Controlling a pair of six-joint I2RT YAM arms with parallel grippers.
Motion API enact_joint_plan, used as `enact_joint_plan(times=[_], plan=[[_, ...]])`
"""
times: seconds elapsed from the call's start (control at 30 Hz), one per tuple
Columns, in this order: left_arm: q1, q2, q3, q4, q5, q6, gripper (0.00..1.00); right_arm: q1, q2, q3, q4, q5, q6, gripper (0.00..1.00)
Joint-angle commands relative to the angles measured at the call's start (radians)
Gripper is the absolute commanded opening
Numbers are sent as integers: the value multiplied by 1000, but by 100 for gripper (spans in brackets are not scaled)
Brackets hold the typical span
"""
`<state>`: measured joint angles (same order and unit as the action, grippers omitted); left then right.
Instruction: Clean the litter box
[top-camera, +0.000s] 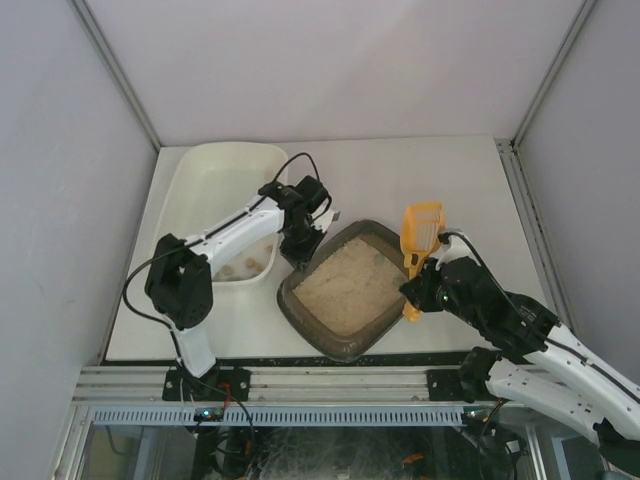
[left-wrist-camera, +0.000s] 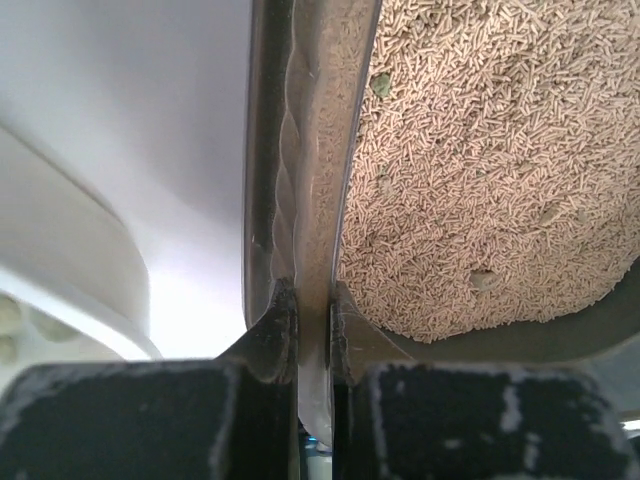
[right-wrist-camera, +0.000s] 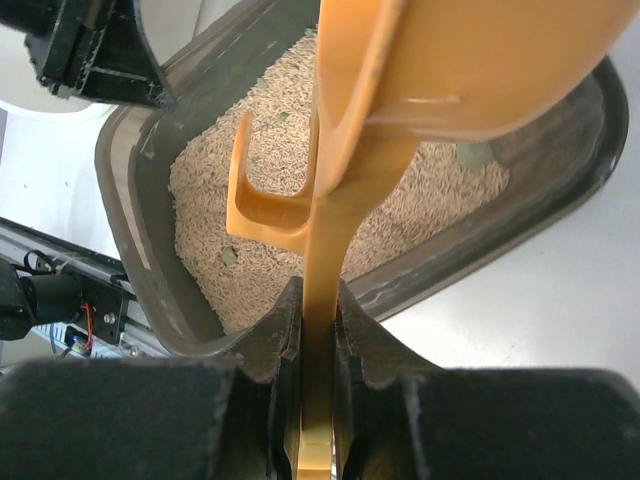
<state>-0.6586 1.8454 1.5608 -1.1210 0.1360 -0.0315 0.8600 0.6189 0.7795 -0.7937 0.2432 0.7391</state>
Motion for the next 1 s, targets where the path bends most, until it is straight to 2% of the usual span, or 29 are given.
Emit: enact_joint_plan(times=[0.0,0.1,0.2,0.33,0.5,0.6,0.83,0.97], plan=[[19,-180,-68,121,105,-396,0,-34,21,5,88,-61,-47,0],[19,-210,-132,200,143,-530,0,-59,39,12,101,-93,-64,0],[14,-233,-205,278,110,-665,0,-87,63,21,118,-144,-83,0],[0,-260,-351,450,165,-852,0,-160,141,61,124,-296,-107,0],[-44,-278,-449,611,121,-1070,0,-234,286,165,88,-482,-123,0],[-87,-251,-432,624,104,-1146,0,-275,378,232,45,-547,-139,0],[-187,-187,-334,588,50,-1280,0,-460,560,354,-52,-757,-139,0],[-248,-174,-270,543,-5,-1327,0,-518,646,421,-132,-767,-170,0]])
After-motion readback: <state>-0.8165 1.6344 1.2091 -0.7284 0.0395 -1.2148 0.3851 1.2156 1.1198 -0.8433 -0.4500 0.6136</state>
